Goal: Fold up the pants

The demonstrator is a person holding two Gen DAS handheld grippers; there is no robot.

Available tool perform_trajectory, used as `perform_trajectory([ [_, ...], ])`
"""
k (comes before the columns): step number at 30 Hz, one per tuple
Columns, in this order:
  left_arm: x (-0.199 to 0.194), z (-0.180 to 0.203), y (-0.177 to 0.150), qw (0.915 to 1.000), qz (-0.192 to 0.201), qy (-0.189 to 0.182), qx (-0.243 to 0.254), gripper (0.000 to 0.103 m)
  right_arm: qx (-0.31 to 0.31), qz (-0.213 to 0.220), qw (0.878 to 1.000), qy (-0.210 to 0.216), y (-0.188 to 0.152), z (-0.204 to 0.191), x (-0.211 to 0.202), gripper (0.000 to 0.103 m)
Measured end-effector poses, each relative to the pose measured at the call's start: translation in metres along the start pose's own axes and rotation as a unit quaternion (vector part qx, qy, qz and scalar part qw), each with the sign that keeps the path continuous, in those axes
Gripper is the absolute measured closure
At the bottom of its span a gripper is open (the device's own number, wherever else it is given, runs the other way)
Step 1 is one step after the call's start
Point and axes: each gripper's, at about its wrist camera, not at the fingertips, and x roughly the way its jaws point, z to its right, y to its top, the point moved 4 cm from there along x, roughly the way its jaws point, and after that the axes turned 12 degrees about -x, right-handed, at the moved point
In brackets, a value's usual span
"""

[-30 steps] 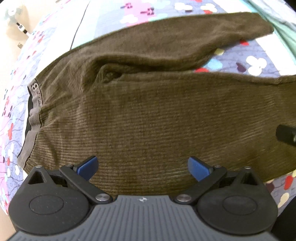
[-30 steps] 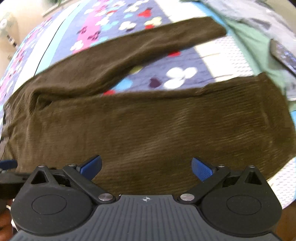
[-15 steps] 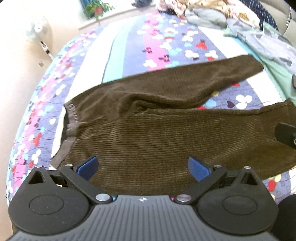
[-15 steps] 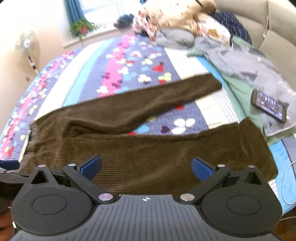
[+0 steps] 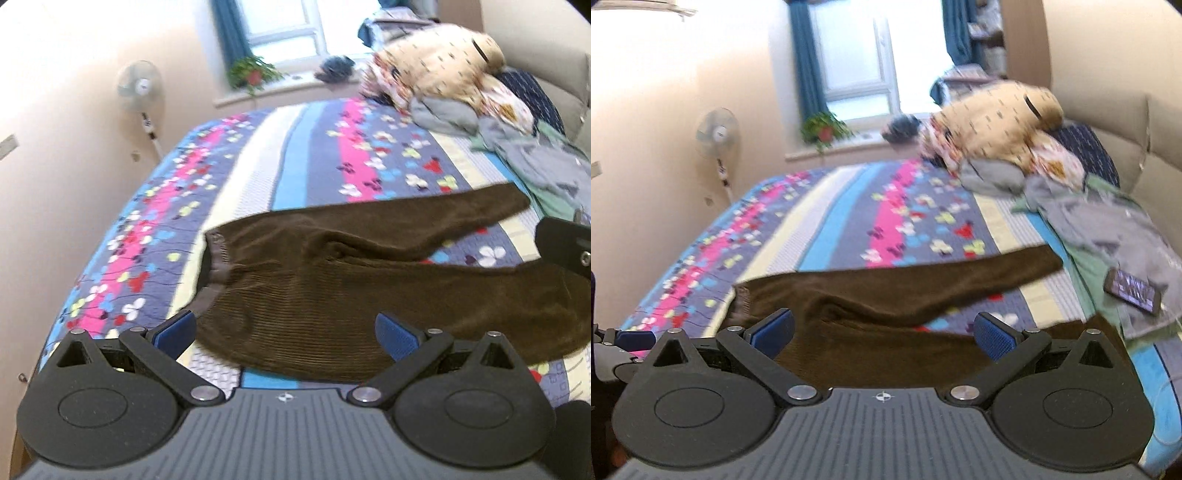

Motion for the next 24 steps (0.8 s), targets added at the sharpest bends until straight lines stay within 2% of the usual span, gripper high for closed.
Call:
perform_trajectory([
  [7,-0.046,-0.044,-0.004,0.9986,0.038,0.011,-0.036,0.0,-0.027,0.046,0.999,0.007,0.01,-0.03,-0.045,0.001],
  [15,-0.084,-0.087,-0.013,0.9951,0.065,0.026,-0.069,0.0,-0.051,0.076,0.995,0.032,0.015,-0.071,-0.076,0.0],
  [19,-0.104,-0.098,-0.004,0.9921,0.092,0.023,-0.082,0.0,-0.06,0.106,0.992,0.022,0.025,-0.08,-0.094,0.001],
  [24,-0.137,-0.095,0.017,0.9849,0.151,-0.002,-0.085,0.0,-0.065,0.151,0.986,-0.009,0.047,-0.075,-0.123,0.001],
])
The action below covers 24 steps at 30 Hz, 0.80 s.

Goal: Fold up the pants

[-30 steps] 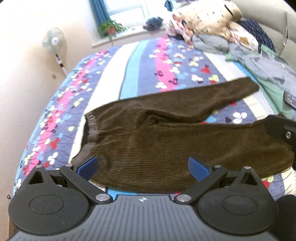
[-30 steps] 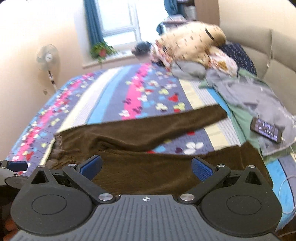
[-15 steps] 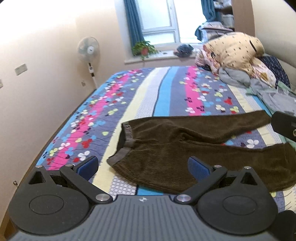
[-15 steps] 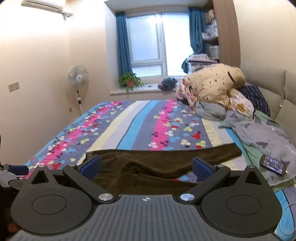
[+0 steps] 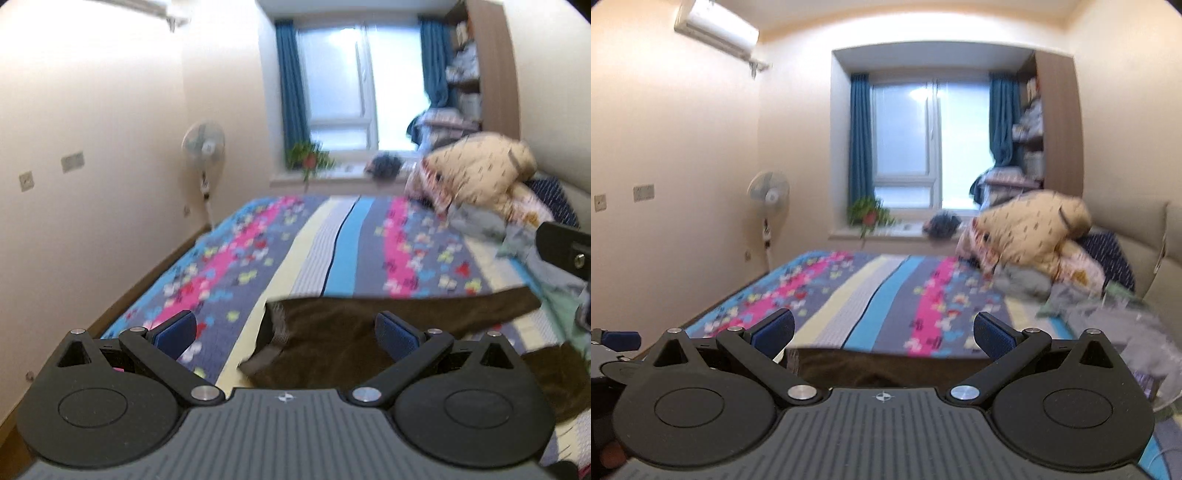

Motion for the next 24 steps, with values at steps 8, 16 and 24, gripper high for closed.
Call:
perform_trajectory([
  [8,-0.019,0.025,0.011,0.9989,0.016,-0.044,0.0,0.0,-0.003,0.017,0.999,-0.033,0.004,0.02,-0.021,0.0],
  [16,0.035,0.052,-0.009,0.9973,-0.047,-0.047,0.031,0.0,0.01,-0.035,0.998,-0.044,-0.026,0.051,0.012,0.0],
  [24,0.198,0.072,-0.037,0.9793,-0.188,-0.031,0.066,0.0,0.004,-0.137,0.989,-0.054,-0.087,0.101,0.134,0.0],
])
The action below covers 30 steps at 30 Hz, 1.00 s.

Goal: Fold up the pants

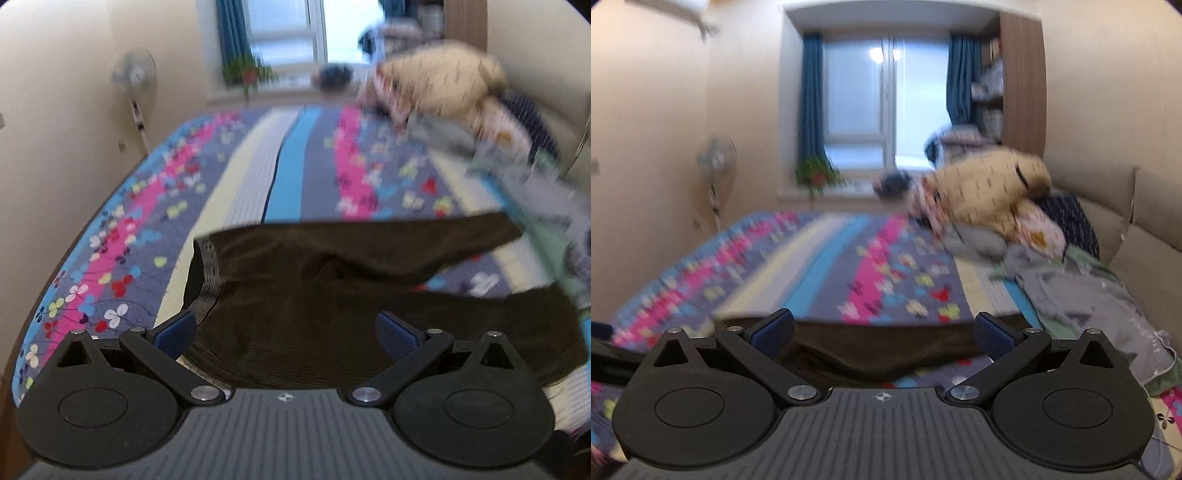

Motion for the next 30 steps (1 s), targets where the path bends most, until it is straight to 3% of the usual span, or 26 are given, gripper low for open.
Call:
perform_trajectory([
  [6,0.154,-0.014,0.051,0.9966,-0.035,0.054,0.051,0.0,0.078,-0.129,0.989,-0.003,-0.025,0.064,0.166,0.0],
  [9,0.23,-0.022,0.073,0.9955,-0.06,0.059,0.043,0.0,0.12,-0.184,0.975,0.001,-0.042,0.087,0.251,0.0],
  [14,0.343,-0.032,0.102,0.9907,-0.089,0.101,0.017,0.0,0.127,-0.255,0.958,-0.027,-0.071,0.11,0.378,0.0],
  [21,0.432,-0.032,0.109,0.9829,-0.097,0.146,0.056,0.0,0.125,-0.293,0.945,-0.078,-0.098,0.13,0.498,0.001],
  [30,0.484,-0.017,0.106,0.9795,-0.096,0.146,0.1,0.0,0.119,-0.331,0.929,-0.119,-0.111,0.154,0.574,0.001],
])
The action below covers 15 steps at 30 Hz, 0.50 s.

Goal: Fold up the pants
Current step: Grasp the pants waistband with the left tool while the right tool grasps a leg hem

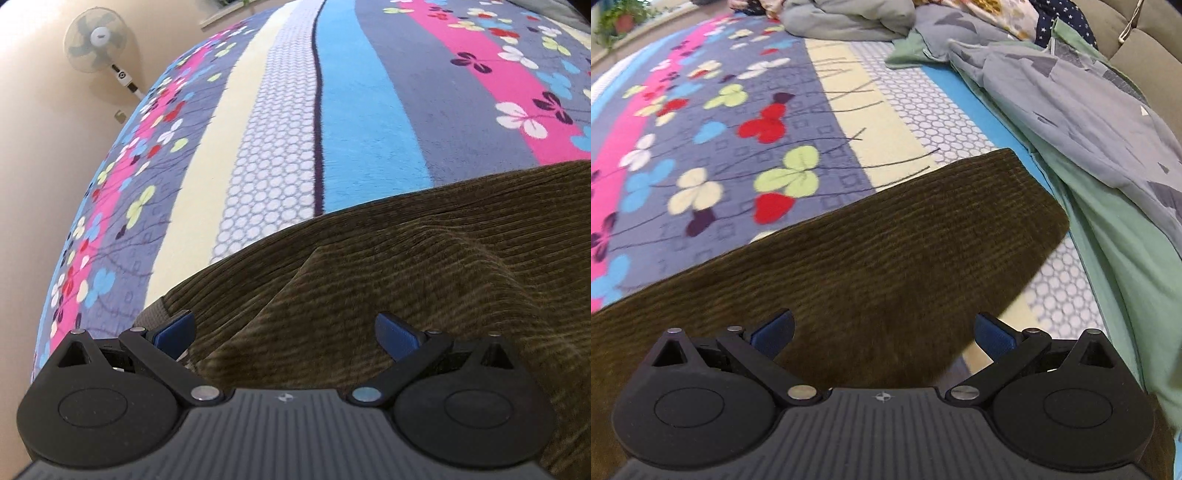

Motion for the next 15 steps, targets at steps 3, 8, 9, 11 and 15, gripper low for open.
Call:
perform_trajectory([
  [3,0.008,0.004,0.003,1.0,0.003,-0.001,0.006,0.0,0.001,0.0,1.0,-0.011,0.01,0.002,0.012,0.001],
  [8,0.014,0.013,0.006,0.9995,0.017,0.006,0.027,0.0,0.015,-0.009,1.0,-0.023,0.021,0.008,0.032,0.001],
  [9,0.014,0.015,0.007,0.9992,0.021,0.008,0.034,0.0,0.018,-0.01,0.999,-0.025,0.023,0.009,0.035,0.001],
  [11,0.016,0.021,0.011,0.9975,0.029,0.01,0.063,0.0,0.024,-0.017,0.999,-0.028,0.028,0.011,0.045,0.001],
  [15,0.018,0.028,0.029,0.9822,0.049,-0.039,0.177,0.0,0.05,-0.03,0.998,-0.013,0.038,0.012,0.064,0.0],
])
